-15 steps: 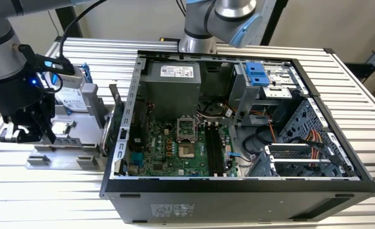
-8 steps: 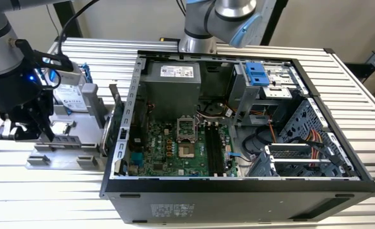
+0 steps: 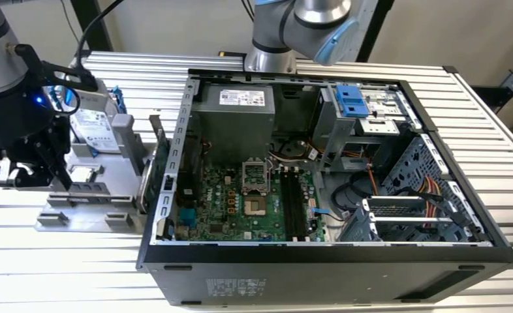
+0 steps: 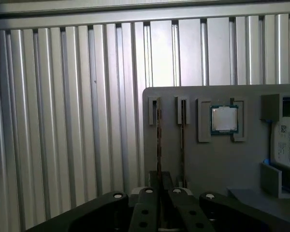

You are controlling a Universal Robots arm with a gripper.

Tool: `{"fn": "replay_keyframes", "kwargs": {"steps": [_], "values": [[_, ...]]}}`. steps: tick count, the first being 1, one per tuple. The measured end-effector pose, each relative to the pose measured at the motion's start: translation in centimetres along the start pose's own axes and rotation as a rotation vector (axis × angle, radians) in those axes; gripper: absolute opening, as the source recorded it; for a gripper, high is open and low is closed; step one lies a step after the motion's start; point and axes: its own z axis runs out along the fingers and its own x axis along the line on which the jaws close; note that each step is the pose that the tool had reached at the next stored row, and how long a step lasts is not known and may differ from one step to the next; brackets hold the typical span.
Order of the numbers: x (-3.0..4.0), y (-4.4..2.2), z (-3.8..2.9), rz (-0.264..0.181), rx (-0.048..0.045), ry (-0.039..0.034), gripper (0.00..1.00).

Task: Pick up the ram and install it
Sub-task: 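Pick up the ram and move it above insertion slot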

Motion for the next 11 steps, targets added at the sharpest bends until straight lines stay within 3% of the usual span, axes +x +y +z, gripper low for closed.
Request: {"fn": "replay_keyframes", "kwargs": {"steps": [11], "values": [[0.04, 0.02, -1.27, 0.0, 0.0, 0.0, 0.0]]}}
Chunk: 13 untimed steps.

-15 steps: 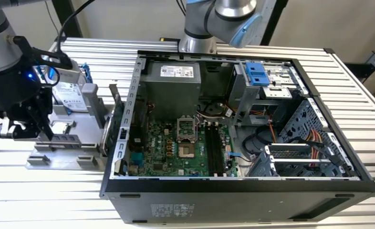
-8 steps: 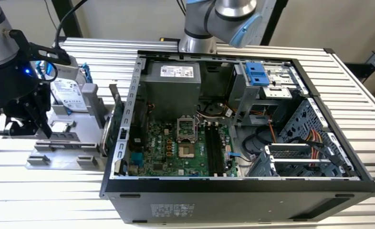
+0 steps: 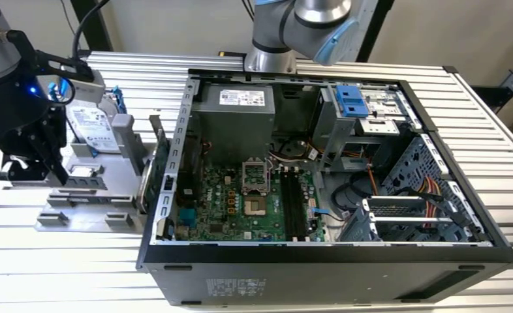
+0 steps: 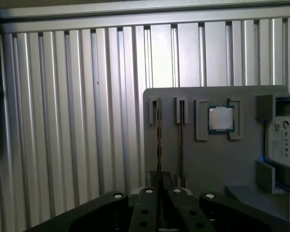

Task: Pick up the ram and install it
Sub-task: 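Pick up the ram and move it above insertion slot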

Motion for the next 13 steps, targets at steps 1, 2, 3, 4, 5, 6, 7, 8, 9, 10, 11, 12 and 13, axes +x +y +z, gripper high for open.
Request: {"fn": "replay_keyframes", "kwargs": {"steps": [1, 2, 3, 4, 5, 6, 7, 8, 9, 10, 11, 12, 13], "values": [[0.01, 0.0, -0.13, 0.0, 0.0, 0.0, 0.0], [0.01, 0.0, -0.24, 0.0, 0.0001, -0.0001, 0.0], [0.01, 0.01, -0.35, 0.0, 0.0001, 0.0, 0.0], [0.02, 0.01, -0.45, 0.0, 0.0001, -0.0001, 0.0], [0.02, 0.01, -0.55, 0.0, 0.0001, 0.0, 0.0], [0.02, 0.01, -0.64, 0.0, 0.0001, -0.0001, 0.0], [0.03, 0.01, -0.74, 0.0, 0.0001, 0.0, 0.0], [0.03, 0.01, -0.84, 0.0, 0.0001, -0.0001, 0.0], [0.03, 0.01, -0.94, 0.0, 0.0, 0.0, 0.0], [0.04, 0.02, -1.04, 0.0, 0.0, 0.0, 0.0], [0.04, 0.02, -1.15, 0.0, 0.0, 0.0, 0.0], [0.04, 0.02, -1.25, 0.0, 0.0, 0.0, 0.0], [0.05, 0.02, -1.35, 0.0, 0.0, 0.0, 0.0]]}}
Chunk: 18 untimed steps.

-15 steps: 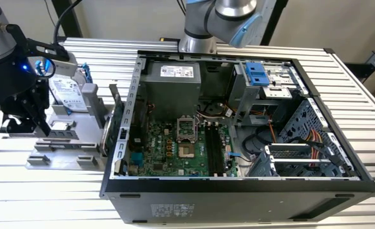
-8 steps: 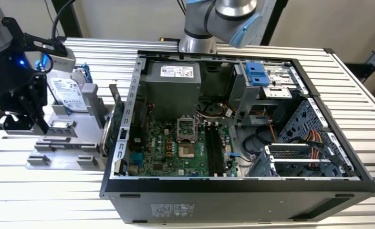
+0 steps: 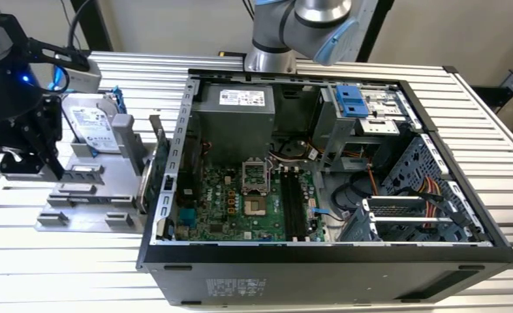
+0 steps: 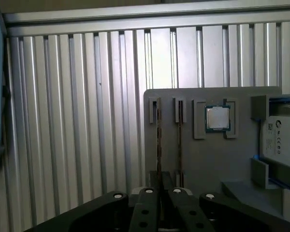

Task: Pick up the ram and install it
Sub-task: 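Pick up the ram and move it above insertion slot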

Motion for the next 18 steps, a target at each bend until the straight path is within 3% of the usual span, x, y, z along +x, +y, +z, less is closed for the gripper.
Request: {"fn": "replay_keyframes", "kwargs": {"steps": [18], "values": [[0.05, 0.02, -1.57, 0.0, 0.0001, -0.0001, 0.0]]}}
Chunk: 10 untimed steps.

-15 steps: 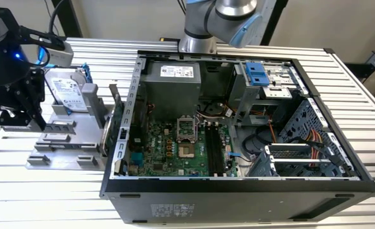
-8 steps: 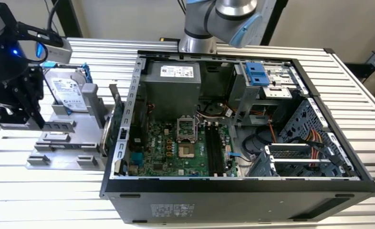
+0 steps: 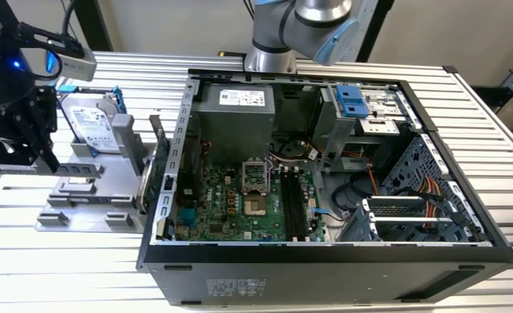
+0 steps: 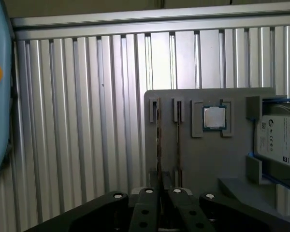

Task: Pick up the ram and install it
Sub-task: 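Pick up the ram and move it above insertion slot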

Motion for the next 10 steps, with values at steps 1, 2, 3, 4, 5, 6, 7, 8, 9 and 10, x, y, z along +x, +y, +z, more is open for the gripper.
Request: {"fn": "replay_keyframes", "kwargs": {"steps": [1, 2, 3, 4, 5, 6, 7, 8, 9, 10], "values": [[0.0, 0.0, -0.1, 0.0, 0.0, 0.0, 0.0], [0.01, 0.01, -0.21, 0.0, -0.0001, 0.0, 0.0], [0.01, 0.01, -0.32, 0.0, 0.0, 0.0, 0.0], [0.01, 0.01, -0.44, 0.0, 0.0, 0.0, 0.0], [0.02, 0.01, -0.56, 0.0, 0.0, 0.0, 0.0], [0.02, 0.01, -0.67, 0.0, 0.0, 0.0, 0.0], [0.03, 0.01, -0.79, 0.0, -0.0001, 0.0001, 0.0], [0.03, 0.01, -0.92, 0.0, -0.0001, 0.0, 0.0], [0.04, 0.02, -1.04, 0.0, 0.0, 0.0, 0.0], [0.04, 0.02, -1.18, 0.0, 0.0, 0.0, 0.0]]}}
